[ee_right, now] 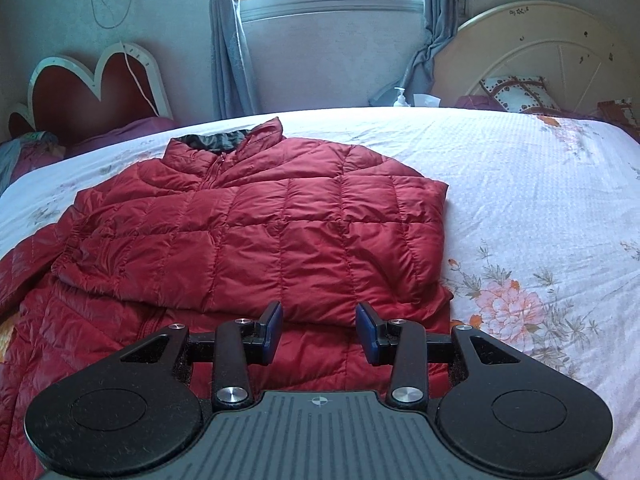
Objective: Fold large clothes
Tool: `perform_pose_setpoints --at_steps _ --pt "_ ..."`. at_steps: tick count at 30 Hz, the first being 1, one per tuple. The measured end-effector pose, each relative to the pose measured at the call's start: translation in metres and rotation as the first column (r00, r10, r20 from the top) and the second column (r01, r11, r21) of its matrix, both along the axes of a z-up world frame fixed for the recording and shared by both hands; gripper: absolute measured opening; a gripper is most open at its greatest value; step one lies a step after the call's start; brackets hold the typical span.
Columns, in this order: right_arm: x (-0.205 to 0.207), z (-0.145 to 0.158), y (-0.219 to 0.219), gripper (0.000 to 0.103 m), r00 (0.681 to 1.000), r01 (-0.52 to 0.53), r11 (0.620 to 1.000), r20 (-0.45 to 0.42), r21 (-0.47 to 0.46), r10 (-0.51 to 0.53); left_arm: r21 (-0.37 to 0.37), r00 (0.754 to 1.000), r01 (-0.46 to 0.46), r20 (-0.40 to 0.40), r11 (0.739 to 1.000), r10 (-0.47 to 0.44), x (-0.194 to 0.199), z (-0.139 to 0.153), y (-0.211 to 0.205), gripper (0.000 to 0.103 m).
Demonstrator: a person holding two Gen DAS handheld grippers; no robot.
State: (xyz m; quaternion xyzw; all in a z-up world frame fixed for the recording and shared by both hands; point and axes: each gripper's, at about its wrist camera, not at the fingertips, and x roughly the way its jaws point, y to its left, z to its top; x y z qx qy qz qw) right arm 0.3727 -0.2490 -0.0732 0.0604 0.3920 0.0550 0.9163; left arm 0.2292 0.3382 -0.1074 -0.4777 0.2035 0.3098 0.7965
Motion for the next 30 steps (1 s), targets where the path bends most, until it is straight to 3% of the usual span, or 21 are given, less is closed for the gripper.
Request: perform_pose_setpoints --at_steps 3,7,11,14,20,23,26,27,30 --pt "0.003 0.001 0.004 0.04 1.0 0.02 1.0 -0.002 -0.007 -0.02 0.081 0.999 0.035 -0.004 0.996 -0.034 0.013 0.01 -0.001 0.007" --pt "0.007 0.004 0.01 0.04 0.999 0.051 0.999 0.002 -0.007 -0.051 0.225 0.99 0.138 -0.009 0.965 -0.139 0.035 0.033 -0.017 0.007" --pt "0.013 0.006 0.014 0.04 0.996 0.087 0.996 0.005 -0.006 -0.087 0.295 0.958 0.279 -0.021 0.914 -0.286 0.085 0.048 -0.031 0.007" --pt "0.016 0.009 0.017 0.04 0.993 0.117 0.993 0.014 -0.001 -0.117 0.341 0.909 0.405 -0.05 0.848 -0.414 0.123 0.055 -0.057 0.007" --pt "0.021 0.012 0.017 0.04 0.99 0.142 0.99 0.017 0.003 -0.142 0.422 0.768 0.618 -0.144 0.663 -0.624 0.181 0.059 -0.142 0.007" --pt "0.024 0.01 0.011 0.04 0.989 0.148 0.989 0.013 0.014 -0.148 0.436 0.686 0.7 -0.191 0.565 -0.702 0.199 0.055 -0.187 0.007" --pt "0.028 0.006 0.003 0.04 0.988 0.154 0.988 0.012 0.032 -0.155 0.424 0.574 0.79 -0.254 0.444 -0.779 0.214 0.047 -0.23 0.007" --pt "0.03 0.005 -0.001 0.04 0.987 0.159 0.986 0.011 0.041 -0.159 0.409 0.526 0.82 -0.262 0.401 -0.809 0.217 0.045 -0.245 0.007" --pt "0.034 0.0 -0.015 0.04 0.984 0.178 0.981 0.003 0.077 -0.179 0.427 0.421 0.861 -0.295 0.276 -0.858 0.218 0.042 -0.293 0.007"
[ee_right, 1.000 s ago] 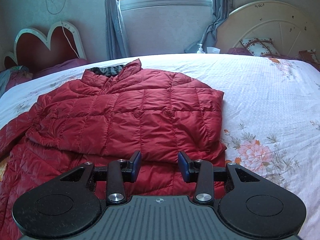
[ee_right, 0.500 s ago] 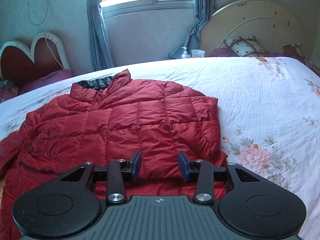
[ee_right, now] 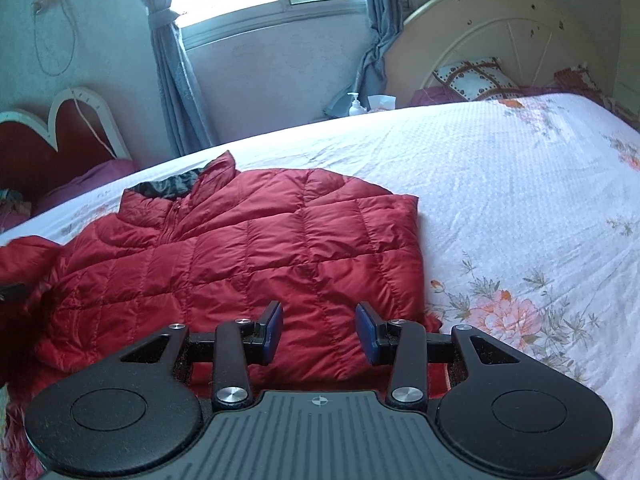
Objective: Fold large clothes
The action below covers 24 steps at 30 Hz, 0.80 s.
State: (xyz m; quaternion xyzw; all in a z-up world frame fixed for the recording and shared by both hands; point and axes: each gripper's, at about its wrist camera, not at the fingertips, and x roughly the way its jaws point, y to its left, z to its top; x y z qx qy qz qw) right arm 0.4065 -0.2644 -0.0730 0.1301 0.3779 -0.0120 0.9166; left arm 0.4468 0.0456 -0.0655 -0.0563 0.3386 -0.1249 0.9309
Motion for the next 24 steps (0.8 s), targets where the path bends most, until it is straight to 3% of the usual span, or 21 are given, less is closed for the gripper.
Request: perform_pose_setpoints --at_steps 3,9,19,21,22,23,24 --pt "0.001 -0.003 -0.016 0.04 1.0 0.025 0.999 -0.005 0.048 -0.024 0.096 0.996 0.09 0.0 0.991 -0.09 -0.002 -0.007 -0.043 0.007" --pt "-0.008 0.0 -0.041 0.04 0.999 0.044 0.995 0.004 0.085 -0.045 0.181 0.968 0.248 -0.011 0.952 -0.25 -0.004 -0.018 -0.11 0.007" --pt "-0.021 -0.004 -0.086 0.04 0.994 0.105 0.986 -0.015 0.133 -0.104 0.231 0.928 0.37 -0.039 0.9 -0.371 -0.012 -0.032 -0.17 0.008" --pt "-0.023 -0.004 -0.091 0.041 0.994 0.105 0.984 -0.02 0.147 -0.103 0.239 0.919 0.392 -0.057 0.888 -0.39 -0.013 -0.035 -0.177 0.016" --pt "-0.023 -0.003 -0.091 0.053 0.995 0.101 0.984 -0.02 0.149 -0.099 0.24 0.913 0.406 -0.061 0.882 -0.403 -0.015 -0.037 -0.179 0.03" --pt "-0.024 -0.002 -0.09 0.073 0.995 0.101 0.984 -0.016 0.144 -0.1 0.232 0.902 0.43 -0.058 0.873 -0.429 -0.018 -0.037 -0.181 0.056" --pt "-0.027 0.001 -0.089 0.102 0.995 0.102 0.985 0.009 0.138 -0.104 0.224 0.889 0.455 -0.054 0.862 -0.455 -0.021 -0.037 -0.183 0.071"
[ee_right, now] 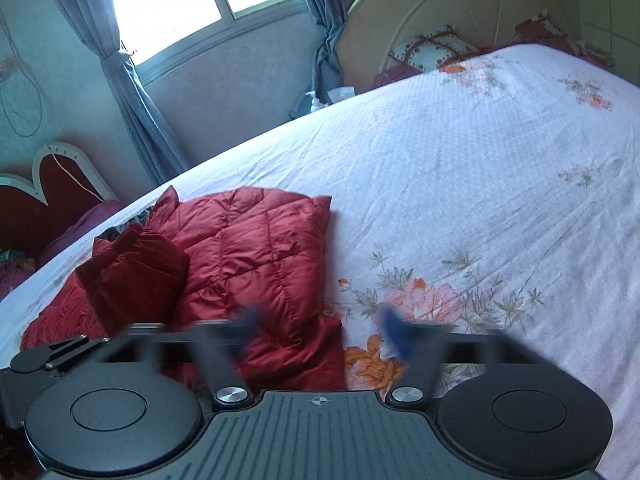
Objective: Fold large clothes
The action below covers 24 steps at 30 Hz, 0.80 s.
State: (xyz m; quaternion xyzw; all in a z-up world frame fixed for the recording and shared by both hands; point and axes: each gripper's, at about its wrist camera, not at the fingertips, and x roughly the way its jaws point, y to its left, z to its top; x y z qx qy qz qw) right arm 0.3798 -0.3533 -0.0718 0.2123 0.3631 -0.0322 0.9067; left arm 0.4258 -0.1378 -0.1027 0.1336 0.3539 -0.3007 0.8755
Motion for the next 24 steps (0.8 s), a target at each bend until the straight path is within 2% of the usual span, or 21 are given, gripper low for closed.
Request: perform_pose_setpoints --at_steps 1,3,5,7,9,11,12,13,14,16,18,19,21,22,24 --pt "-0.003 0.004 0.002 0.103 0.999 -0.009 1.0 0.04 -0.003 0.009 -0.003 1.0 0.012 0.018 1.0 -0.012 -0.006 0.002 -0.001 0.086" --pt "-0.002 0.01 0.007 0.102 0.997 -0.033 0.999 0.065 0.014 0.032 -0.024 0.998 0.028 0.06 0.999 -0.027 -0.018 0.012 0.005 0.074" --pt "0.003 0.015 0.014 0.102 0.995 -0.055 0.998 0.091 0.034 0.051 -0.067 0.999 0.005 0.034 0.998 -0.003 -0.023 0.022 0.023 0.066" --pt "0.01 0.016 0.022 0.102 0.992 -0.085 0.994 0.1 0.066 0.078 -0.126 0.998 -0.052 0.024 0.991 0.055 -0.029 0.033 0.055 0.058" --pt "0.019 0.013 0.032 0.102 0.99 -0.114 0.99 0.087 0.083 0.107 -0.157 0.986 -0.153 0.036 0.976 0.161 -0.033 0.04 0.096 0.056" --pt "0.03 0.002 0.041 0.093 0.991 -0.127 0.989 0.053 0.076 0.123 -0.137 0.956 -0.279 0.053 0.951 0.288 -0.033 0.04 0.14 0.048" --pt "0.037 -0.005 0.042 0.081 0.992 -0.13 0.987 0.022 0.094 0.128 -0.121 0.935 -0.341 0.056 0.932 0.349 -0.031 0.038 0.161 0.047" --pt "0.043 -0.015 0.041 0.075 0.992 -0.125 0.983 -0.005 0.135 0.127 -0.103 0.912 -0.402 0.051 0.91 0.408 -0.028 0.036 0.181 0.044" --pt "0.047 -0.023 0.04 0.074 0.992 -0.119 0.979 -0.025 0.166 0.125 -0.088 0.889 -0.451 0.045 0.888 0.456 -0.024 0.034 0.199 0.044" --pt "0.054 -0.037 0.041 0.074 0.991 -0.111 0.974 -0.057 0.196 0.125 -0.081 0.864 -0.499 0.03 0.863 0.503 -0.016 0.028 0.228 0.044" --pt "0.058 -0.042 0.045 0.07 0.99 -0.118 0.969 -0.055 0.215 0.133 -0.066 0.858 -0.511 0.019 0.857 0.514 -0.007 0.023 0.242 0.044" --pt "0.059 -0.041 0.048 0.053 0.988 -0.139 0.967 -0.042 0.214 0.151 -0.066 0.86 -0.507 0.023 0.859 0.51 -0.004 0.02 0.244 0.044" --pt "0.06 -0.039 0.055 0.04 0.984 -0.165 0.967 -0.039 0.192 0.175 -0.061 0.863 -0.502 0.025 0.863 0.504 0.002 0.016 0.246 0.044" --pt "0.059 -0.036 0.057 0.022 0.983 -0.173 0.969 -0.029 0.179 0.181 -0.056 0.865 -0.498 0.033 0.865 0.5 0.004 0.014 0.245 0.044" --pt "0.053 -0.029 0.058 0.019 0.984 -0.177 0.969 -0.001 0.171 0.18 -0.05 0.867 -0.494 0.038 0.868 0.496 0.009 0.011 0.247 0.044"
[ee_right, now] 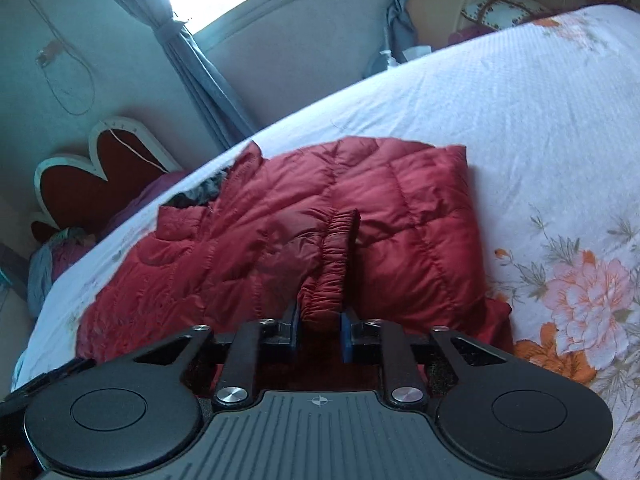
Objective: Fold large clothes
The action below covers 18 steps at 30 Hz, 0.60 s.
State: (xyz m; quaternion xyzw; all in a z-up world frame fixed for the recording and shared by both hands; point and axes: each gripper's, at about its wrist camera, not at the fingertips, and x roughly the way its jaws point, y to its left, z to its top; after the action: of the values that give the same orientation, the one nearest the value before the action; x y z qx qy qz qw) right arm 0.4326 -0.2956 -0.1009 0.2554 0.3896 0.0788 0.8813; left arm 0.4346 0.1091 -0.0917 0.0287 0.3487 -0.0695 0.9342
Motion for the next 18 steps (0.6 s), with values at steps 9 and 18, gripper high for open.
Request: perform_pose_setpoints --at_steps 9,18 --pt "-0.035 0.007 0.019 0.019 0.999 0.023 0.985 0.047 -0.17 -0.015 0.001 0.999 0.045 0.016 0.999 -0.045 0.0 -0.015 -0.009 0.045" --pt "-0.037 0.008 0.012 0.09 0.997 0.065 0.976 0.055 -0.207 -0.054 0.0 0.996 0.048 0.07 0.999 -0.048 -0.003 0.007 0.003 0.069"
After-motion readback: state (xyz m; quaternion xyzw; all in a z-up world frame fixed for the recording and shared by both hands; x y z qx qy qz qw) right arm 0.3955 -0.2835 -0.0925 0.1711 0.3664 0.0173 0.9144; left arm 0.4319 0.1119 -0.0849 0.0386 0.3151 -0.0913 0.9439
